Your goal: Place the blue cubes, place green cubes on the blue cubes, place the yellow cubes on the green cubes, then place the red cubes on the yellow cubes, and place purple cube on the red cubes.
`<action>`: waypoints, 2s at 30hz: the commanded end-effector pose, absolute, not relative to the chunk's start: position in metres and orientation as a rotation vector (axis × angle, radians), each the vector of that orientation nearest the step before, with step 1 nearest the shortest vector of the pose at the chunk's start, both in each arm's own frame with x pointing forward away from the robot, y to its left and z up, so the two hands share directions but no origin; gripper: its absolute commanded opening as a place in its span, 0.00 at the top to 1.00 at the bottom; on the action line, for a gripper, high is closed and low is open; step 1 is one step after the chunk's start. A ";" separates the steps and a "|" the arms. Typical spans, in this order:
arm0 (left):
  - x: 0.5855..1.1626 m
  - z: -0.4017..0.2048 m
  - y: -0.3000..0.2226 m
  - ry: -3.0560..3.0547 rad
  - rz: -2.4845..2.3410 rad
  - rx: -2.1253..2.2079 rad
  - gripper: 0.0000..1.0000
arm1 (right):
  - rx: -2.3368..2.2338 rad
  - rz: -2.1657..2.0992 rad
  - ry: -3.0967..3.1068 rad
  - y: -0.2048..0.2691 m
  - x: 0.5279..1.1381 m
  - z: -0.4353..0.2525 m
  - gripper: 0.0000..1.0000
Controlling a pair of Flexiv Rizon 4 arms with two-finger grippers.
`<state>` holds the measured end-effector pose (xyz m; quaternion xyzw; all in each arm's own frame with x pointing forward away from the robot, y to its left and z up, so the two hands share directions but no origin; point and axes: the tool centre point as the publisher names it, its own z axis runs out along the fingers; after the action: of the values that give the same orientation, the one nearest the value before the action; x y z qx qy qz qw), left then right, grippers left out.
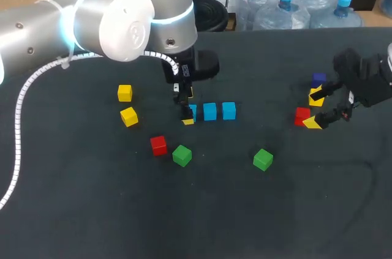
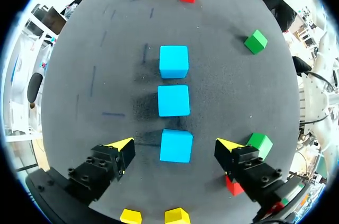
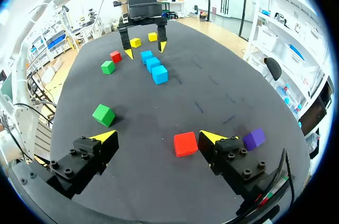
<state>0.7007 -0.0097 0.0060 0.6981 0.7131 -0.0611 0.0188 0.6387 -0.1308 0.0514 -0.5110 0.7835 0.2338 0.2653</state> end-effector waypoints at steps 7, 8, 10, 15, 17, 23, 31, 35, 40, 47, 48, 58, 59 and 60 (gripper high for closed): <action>0.702 0.003 -0.011 2.211 -0.189 2.171 0.57 | -1.380 0.631 2.116 -0.130 0.639 0.051 0.00; 0.702 0.002 -0.011 2.210 -0.190 2.171 0.58 | -1.380 0.631 2.116 -0.130 0.639 0.051 0.00; 0.702 0.001 -0.011 2.210 -0.193 2.174 0.59 | -1.380 0.631 2.116 -0.130 0.639 0.051 0.00; 0.702 0.000 -0.012 2.211 -0.194 2.178 0.60 | -1.380 0.631 2.116 -0.130 0.639 0.051 0.00; 0.702 0.000 -0.013 2.210 -0.193 2.177 0.65 | -1.380 0.631 2.116 -0.130 0.639 0.051 0.00; 0.702 0.001 -0.014 2.215 -0.194 2.171 0.65 | -1.380 0.631 2.116 -0.130 0.639 0.051 0.00; 0.703 0.000 -0.016 2.221 -0.194 2.167 0.65 | -1.380 0.631 2.116 -0.130 0.639 0.051 0.00; 0.703 0.000 -0.017 2.223 -0.193 2.169 0.57 | -1.380 0.631 2.116 -0.130 0.639 0.051 0.00; 0.703 0.000 -0.017 2.227 -0.192 2.167 0.54 | -1.380 0.631 2.116 -0.130 0.639 0.051 0.00; 0.703 0.000 -0.016 2.228 -0.190 2.163 0.58 | -1.380 0.631 2.116 -0.130 0.639 0.051 0.00; 0.703 0.000 -0.016 2.227 -0.190 2.163 0.65 | -1.380 0.631 2.116 -0.130 0.639 0.051 0.00; 0.702 -0.001 -0.014 2.233 -0.189 2.162 0.67 | -1.380 0.631 2.116 -0.130 0.639 0.051 0.00; 0.702 -0.001 -0.014 2.233 -0.189 2.163 0.64 | -1.380 0.631 2.116 -0.130 0.639 0.051 0.00; 0.702 -0.001 -0.014 2.234 -0.187 2.164 0.64 | -1.380 0.631 2.116 -0.130 0.639 0.051 0.00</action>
<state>0.7011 -0.0135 -0.0007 0.6947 0.7166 -0.0610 0.0154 0.6387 -0.1308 0.0514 -0.5110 0.7835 0.2338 0.2653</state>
